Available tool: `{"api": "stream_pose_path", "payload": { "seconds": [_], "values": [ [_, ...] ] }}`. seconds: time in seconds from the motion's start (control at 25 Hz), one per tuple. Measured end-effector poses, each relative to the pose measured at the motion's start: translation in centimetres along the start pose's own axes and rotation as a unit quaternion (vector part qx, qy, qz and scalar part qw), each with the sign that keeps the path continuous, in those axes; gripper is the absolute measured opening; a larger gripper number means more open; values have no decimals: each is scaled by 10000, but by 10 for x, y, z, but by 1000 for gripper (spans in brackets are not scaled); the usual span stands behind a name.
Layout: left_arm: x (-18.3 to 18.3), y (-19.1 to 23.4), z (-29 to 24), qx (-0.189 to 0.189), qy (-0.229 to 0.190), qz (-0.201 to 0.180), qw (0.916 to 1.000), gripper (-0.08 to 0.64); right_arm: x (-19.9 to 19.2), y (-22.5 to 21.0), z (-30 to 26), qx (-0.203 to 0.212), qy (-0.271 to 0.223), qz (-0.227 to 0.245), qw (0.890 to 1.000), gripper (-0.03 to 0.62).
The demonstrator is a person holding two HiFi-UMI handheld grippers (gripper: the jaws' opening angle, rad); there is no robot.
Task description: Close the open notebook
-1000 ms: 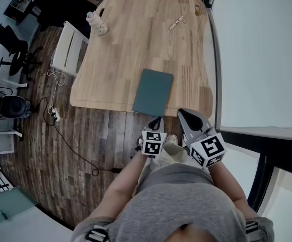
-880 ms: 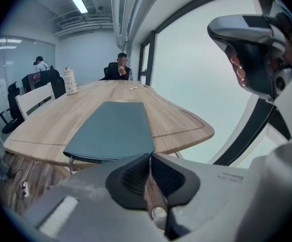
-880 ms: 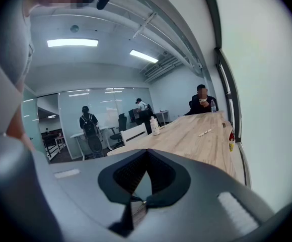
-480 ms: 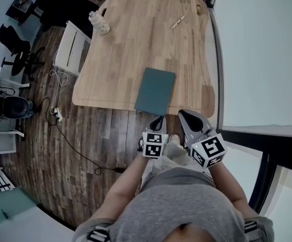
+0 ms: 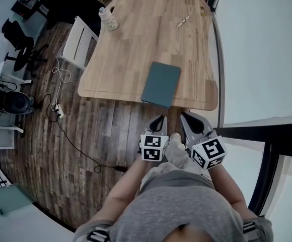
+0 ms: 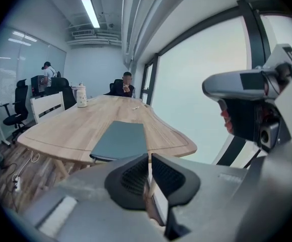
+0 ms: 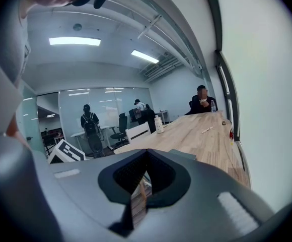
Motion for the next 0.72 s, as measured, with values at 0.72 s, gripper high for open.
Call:
{"api": "stream_pose_path", "payload": {
  "seconds": [0.72],
  "values": [
    [-57, 9, 155, 465, -577, 451, 9962, 3, -37, 127, 63, 293, 51, 306, 9991, 0]
  ]
}}
Point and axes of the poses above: the fingertips, and each gripper's own axes: z backward along the fingers, y to its left, x out of its top, the point moved 6 cm from there along z, backward along the fingers, and after that the axes turned 4 degrees about x, right-handed, at the moved point
